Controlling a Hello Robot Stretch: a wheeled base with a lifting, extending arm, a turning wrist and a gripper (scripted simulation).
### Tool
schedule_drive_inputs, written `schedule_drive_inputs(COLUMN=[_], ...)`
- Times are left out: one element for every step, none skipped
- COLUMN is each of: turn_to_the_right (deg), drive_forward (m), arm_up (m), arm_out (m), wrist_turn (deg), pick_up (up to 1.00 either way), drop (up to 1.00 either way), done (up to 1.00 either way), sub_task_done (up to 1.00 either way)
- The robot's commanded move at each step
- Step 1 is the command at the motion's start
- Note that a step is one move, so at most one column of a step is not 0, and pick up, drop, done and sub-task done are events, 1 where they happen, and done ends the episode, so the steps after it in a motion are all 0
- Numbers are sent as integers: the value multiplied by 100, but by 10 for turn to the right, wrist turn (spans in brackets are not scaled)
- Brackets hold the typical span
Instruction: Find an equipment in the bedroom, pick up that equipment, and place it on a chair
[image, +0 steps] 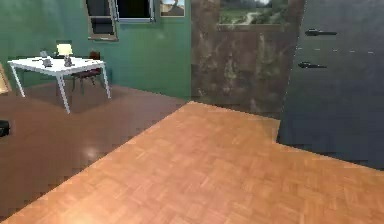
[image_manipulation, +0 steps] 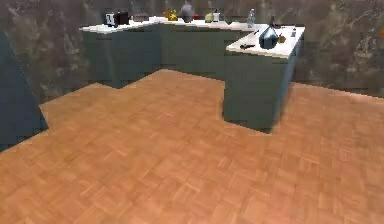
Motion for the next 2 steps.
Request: schedule_drive_inputs(turn_to_the_right=[450,270], drive_forward=[0,0], arm_up=[0,0], arm_out=[0,0], wrist_turn=[0,0], pick_up=[0,0], drop=[0,0], done=[0,0], sub_task_done=[0,0])
